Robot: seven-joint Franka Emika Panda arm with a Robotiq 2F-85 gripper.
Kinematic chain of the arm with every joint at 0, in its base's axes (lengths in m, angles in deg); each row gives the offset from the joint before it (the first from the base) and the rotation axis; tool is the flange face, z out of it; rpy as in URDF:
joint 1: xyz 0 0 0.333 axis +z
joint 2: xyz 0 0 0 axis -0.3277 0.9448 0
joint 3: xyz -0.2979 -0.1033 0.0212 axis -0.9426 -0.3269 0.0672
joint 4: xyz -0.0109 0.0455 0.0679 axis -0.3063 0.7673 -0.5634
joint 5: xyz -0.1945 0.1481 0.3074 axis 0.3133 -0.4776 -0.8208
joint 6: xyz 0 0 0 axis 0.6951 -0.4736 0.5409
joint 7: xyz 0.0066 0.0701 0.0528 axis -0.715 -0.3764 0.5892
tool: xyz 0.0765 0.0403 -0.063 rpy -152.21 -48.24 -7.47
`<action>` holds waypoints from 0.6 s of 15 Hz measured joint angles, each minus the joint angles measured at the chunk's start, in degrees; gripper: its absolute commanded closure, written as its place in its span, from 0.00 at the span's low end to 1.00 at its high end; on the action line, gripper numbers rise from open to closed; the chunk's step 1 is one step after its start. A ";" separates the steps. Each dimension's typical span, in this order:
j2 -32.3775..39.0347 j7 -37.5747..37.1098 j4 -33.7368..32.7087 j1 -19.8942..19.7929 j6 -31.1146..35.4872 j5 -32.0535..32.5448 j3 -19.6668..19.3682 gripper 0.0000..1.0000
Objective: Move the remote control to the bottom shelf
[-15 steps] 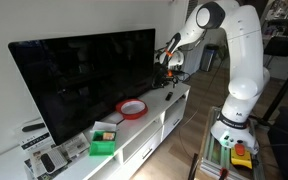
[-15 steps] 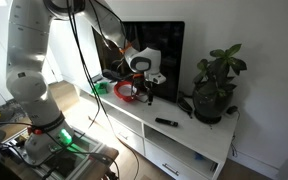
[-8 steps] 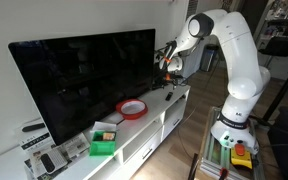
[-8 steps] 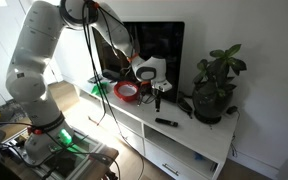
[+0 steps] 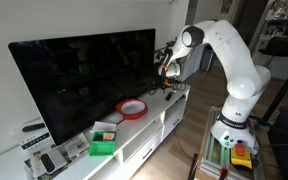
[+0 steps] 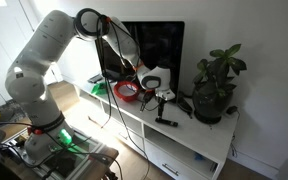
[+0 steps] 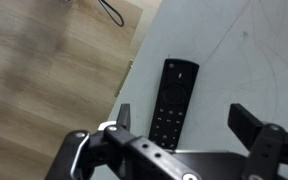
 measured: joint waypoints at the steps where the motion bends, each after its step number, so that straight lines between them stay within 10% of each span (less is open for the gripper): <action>1: 1.01 -0.08 -0.86 -0.16 -0.01 -0.05 0.00 0.00; 9: 7.02 -0.11 -6.92 -0.77 -1.60 -0.68 0.54 0.03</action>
